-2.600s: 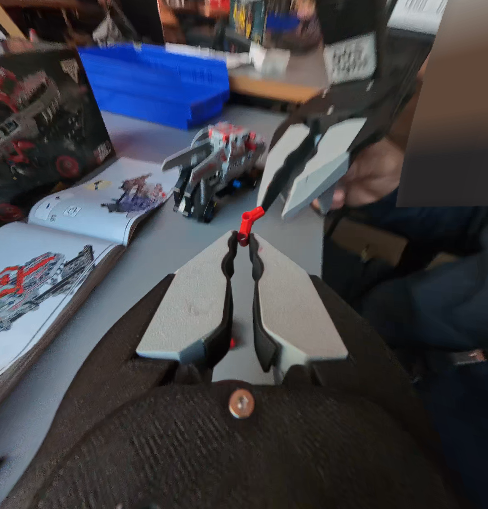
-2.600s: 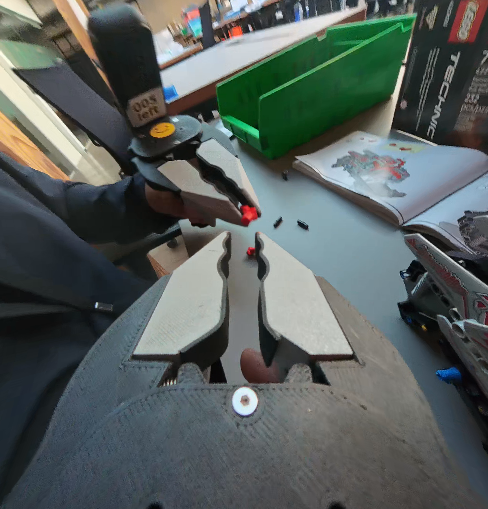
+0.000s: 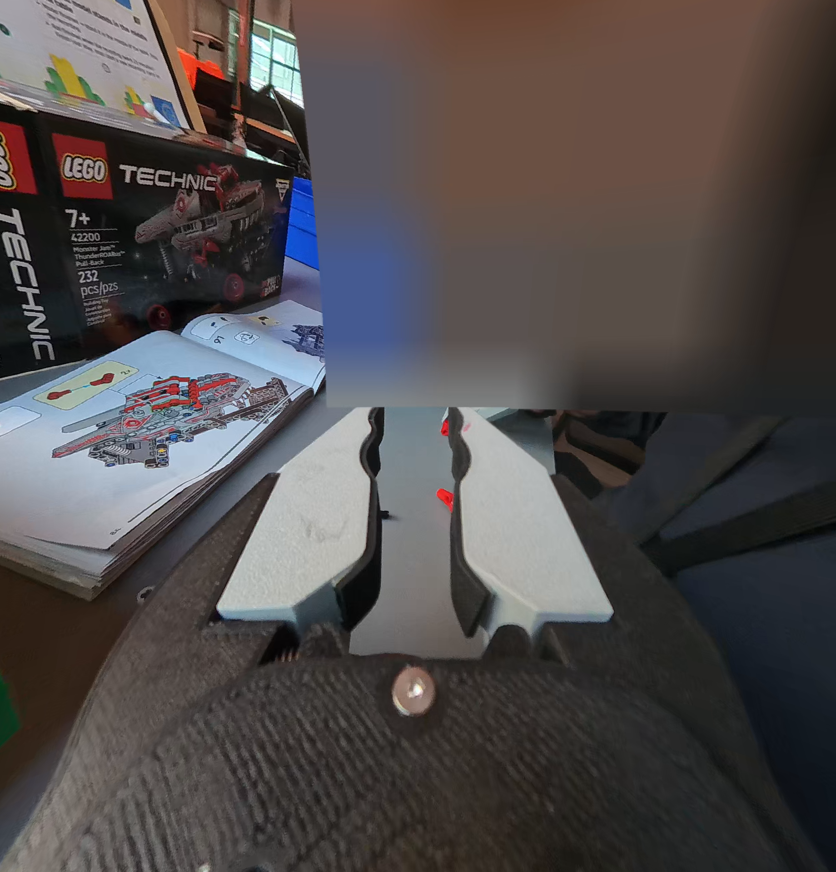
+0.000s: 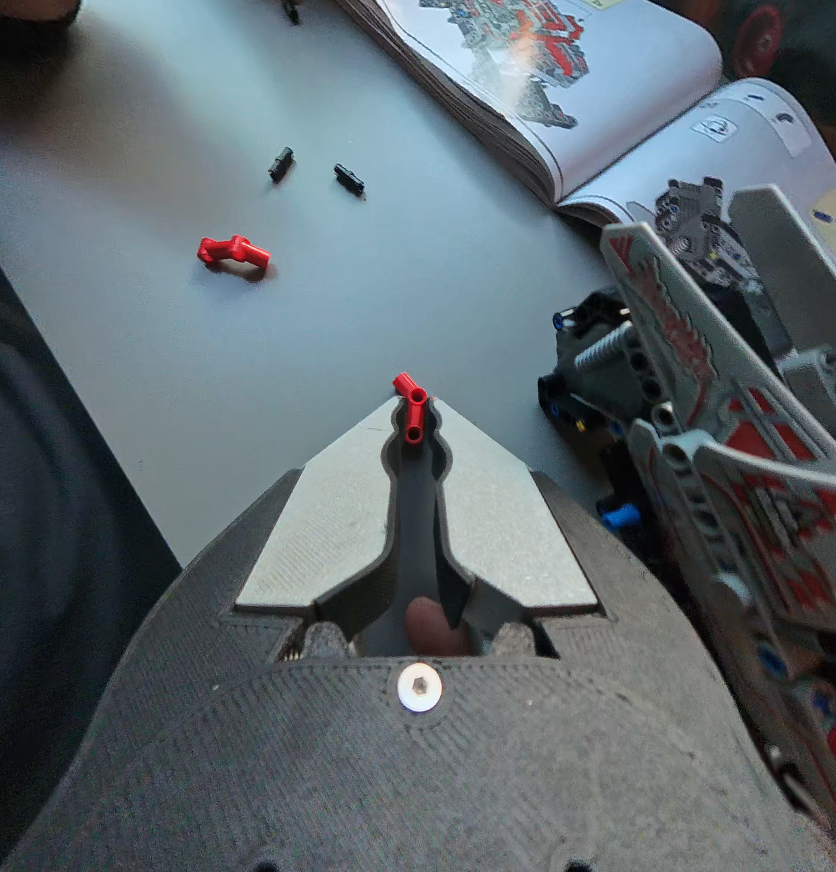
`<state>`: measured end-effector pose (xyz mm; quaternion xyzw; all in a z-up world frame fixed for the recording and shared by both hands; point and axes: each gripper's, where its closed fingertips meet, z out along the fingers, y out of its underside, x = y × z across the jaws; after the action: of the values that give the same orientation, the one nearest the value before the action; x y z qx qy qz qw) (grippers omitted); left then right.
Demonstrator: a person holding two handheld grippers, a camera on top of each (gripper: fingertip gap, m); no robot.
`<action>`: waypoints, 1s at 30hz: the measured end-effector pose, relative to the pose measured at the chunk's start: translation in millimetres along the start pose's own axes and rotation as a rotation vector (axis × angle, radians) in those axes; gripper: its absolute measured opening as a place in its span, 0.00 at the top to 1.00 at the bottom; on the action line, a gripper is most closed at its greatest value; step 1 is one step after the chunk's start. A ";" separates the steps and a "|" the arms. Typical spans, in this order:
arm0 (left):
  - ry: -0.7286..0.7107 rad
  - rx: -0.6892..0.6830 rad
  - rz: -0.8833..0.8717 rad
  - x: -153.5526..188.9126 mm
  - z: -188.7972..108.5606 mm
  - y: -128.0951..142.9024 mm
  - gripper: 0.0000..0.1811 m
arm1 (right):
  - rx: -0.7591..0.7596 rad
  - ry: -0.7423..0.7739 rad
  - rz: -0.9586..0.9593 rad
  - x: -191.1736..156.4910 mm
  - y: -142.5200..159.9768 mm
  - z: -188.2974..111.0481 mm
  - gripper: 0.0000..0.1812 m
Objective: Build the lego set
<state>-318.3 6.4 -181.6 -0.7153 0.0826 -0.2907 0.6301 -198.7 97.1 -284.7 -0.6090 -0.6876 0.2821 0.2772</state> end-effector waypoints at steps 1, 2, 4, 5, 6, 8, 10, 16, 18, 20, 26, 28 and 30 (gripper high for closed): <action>0.007 -0.011 0.009 1.8 1.2 1.5 0.87 | 0.000 0.021 0.007 1.8 2.5 -2.4 0.97; 0.016 -0.026 0.019 4.0 2.8 3.5 0.87 | -0.002 0.047 0.012 4.0 5.3 -5.0 0.97; 0.028 -0.062 0.044 8.0 6.4 8.4 0.87 | -0.002 0.083 0.013 6.4 9.8 -10.2 0.97; 0.033 -0.085 0.056 10.0 8.6 11.6 0.87 | 0.008 0.093 0.013 6.1 10.0 -13.2 0.96; 0.038 -0.116 0.068 11.7 11.4 15.8 0.87 | 0.030 0.103 0.012 5.7 8.9 -16.8 0.95; 0.022 -0.194 0.105 12.9 18.2 27.2 0.85 | 0.066 0.121 0.024 6.1 8.2 -23.8 0.94; 0.012 -0.268 0.153 17.3 24.3 38.8 0.84 | 0.080 0.132 0.049 7.7 11.4 -29.6 0.92; 0.033 -0.306 0.040 34.6 29.0 50.6 0.84 | 0.173 0.184 0.056 3.9 14.6 -57.4 0.89; -0.005 -0.336 0.056 34.4 28.2 56.3 0.84 | 0.207 0.199 0.056 1.2 17.3 -65.5 0.89; -0.041 -0.408 0.074 34.7 29.6 68.0 0.83 | 0.232 0.198 0.064 -2.2 21.0 -70.3 0.89; -0.069 -0.551 0.065 36.3 36.7 91.6 0.81 | 0.301 0.199 0.059 -6.7 27.8 -71.1 0.87; -0.074 -0.568 0.059 35.0 37.2 94.2 0.81 | 0.307 0.190 0.064 -7.2 29.1 -68.4 0.85; -0.077 -0.584 0.064 34.8 37.7 96.6 0.81 | 0.308 0.180 0.062 -7.8 30.0 -67.2 0.84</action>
<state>-246.2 3.2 -263.9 -0.8739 0.1613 -0.2074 0.4090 -128.8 95.7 -260.6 -0.6032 -0.5894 0.3367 0.4189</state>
